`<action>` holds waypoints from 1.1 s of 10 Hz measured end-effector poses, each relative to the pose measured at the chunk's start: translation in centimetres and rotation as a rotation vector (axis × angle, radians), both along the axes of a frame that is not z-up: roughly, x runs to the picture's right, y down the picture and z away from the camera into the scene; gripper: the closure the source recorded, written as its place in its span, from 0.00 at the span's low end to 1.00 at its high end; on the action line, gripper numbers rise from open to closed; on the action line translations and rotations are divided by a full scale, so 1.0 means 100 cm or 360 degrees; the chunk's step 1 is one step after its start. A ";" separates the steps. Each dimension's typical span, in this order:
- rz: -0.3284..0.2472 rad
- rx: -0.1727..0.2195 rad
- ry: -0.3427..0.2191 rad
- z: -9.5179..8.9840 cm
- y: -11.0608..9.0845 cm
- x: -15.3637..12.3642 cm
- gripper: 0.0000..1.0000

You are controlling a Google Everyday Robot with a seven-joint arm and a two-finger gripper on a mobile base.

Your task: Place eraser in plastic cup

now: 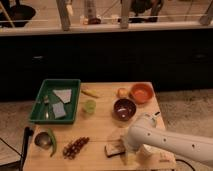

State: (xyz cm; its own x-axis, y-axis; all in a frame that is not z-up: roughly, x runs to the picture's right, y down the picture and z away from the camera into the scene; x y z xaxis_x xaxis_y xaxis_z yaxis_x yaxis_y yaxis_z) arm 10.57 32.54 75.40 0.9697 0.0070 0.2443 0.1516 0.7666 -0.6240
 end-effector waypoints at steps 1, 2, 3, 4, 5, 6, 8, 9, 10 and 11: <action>-0.0025 0.0003 -0.0012 0.000 -0.001 -0.005 0.20; -0.0044 0.0006 -0.0025 0.001 -0.001 -0.010 0.20; -0.0058 0.0006 -0.0031 0.001 -0.001 -0.013 0.20; -0.0073 0.0008 -0.0033 0.001 -0.001 -0.016 0.23; -0.0087 0.0009 -0.0037 0.001 0.000 -0.019 0.31; -0.0093 0.0009 -0.0042 0.000 0.000 -0.022 0.38; -0.0106 0.0014 -0.0046 0.001 0.000 -0.027 0.61; -0.0112 0.0011 -0.0046 0.001 0.000 -0.027 0.70; -0.0111 0.0013 -0.0044 0.001 -0.001 -0.027 0.81; -0.0111 0.0011 -0.0041 0.001 -0.002 -0.027 0.92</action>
State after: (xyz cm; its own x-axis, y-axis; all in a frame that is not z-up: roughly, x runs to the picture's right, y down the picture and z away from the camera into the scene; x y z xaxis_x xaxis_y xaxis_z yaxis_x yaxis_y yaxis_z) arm 7.86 32.38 75.49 0.9610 -0.0623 0.2693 0.2211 0.7578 -0.6138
